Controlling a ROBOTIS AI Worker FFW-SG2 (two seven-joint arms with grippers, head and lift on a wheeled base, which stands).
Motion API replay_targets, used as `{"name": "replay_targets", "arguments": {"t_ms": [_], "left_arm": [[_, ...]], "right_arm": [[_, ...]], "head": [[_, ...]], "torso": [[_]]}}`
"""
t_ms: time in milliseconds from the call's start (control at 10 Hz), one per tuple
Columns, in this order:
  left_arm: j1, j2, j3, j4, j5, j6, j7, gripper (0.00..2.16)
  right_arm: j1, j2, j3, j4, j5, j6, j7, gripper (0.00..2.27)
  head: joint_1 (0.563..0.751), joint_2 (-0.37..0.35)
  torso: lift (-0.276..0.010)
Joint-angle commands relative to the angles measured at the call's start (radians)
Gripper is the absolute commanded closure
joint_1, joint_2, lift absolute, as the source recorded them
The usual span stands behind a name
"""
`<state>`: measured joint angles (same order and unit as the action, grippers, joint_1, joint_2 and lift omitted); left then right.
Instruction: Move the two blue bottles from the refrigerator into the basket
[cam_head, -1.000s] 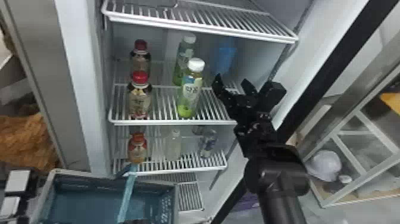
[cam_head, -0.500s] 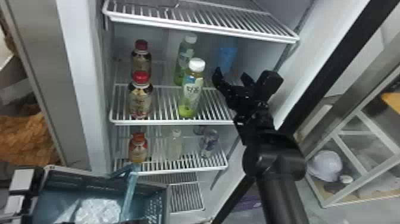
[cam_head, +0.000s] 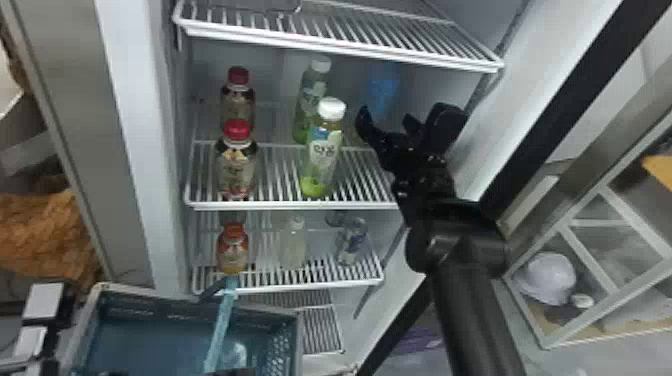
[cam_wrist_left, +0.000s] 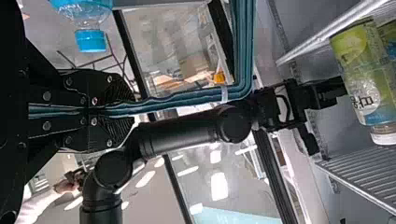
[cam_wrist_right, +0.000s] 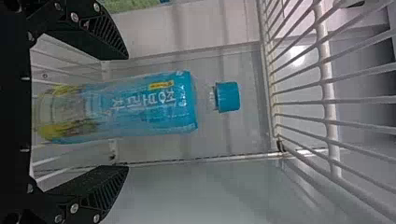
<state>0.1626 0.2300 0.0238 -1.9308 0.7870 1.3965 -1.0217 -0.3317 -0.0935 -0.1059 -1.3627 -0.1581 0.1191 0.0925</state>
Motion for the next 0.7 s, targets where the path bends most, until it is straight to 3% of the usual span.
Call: {"name": "replay_targets", "arguments": {"t_ms": [0, 600], "left_arm": [[-0.003, 0.002, -0.002, 0.003, 0.000, 0.000, 0.000, 1.20], [-0.008, 0.003, -0.008, 0.013, 0.003, 0.000, 0.002, 1.20]], "right_arm": [[-0.027, -0.005, 0.006, 0.026, 0.000, 0.018, 0.000, 0.18], [-0.122, -0.017, 0.031, 0.125, 0.006, 0.092, -0.004, 0.18]], "head": [[0.695, -0.308], [0.695, -0.298]], "torso": [[0.000], [0.000]]}}
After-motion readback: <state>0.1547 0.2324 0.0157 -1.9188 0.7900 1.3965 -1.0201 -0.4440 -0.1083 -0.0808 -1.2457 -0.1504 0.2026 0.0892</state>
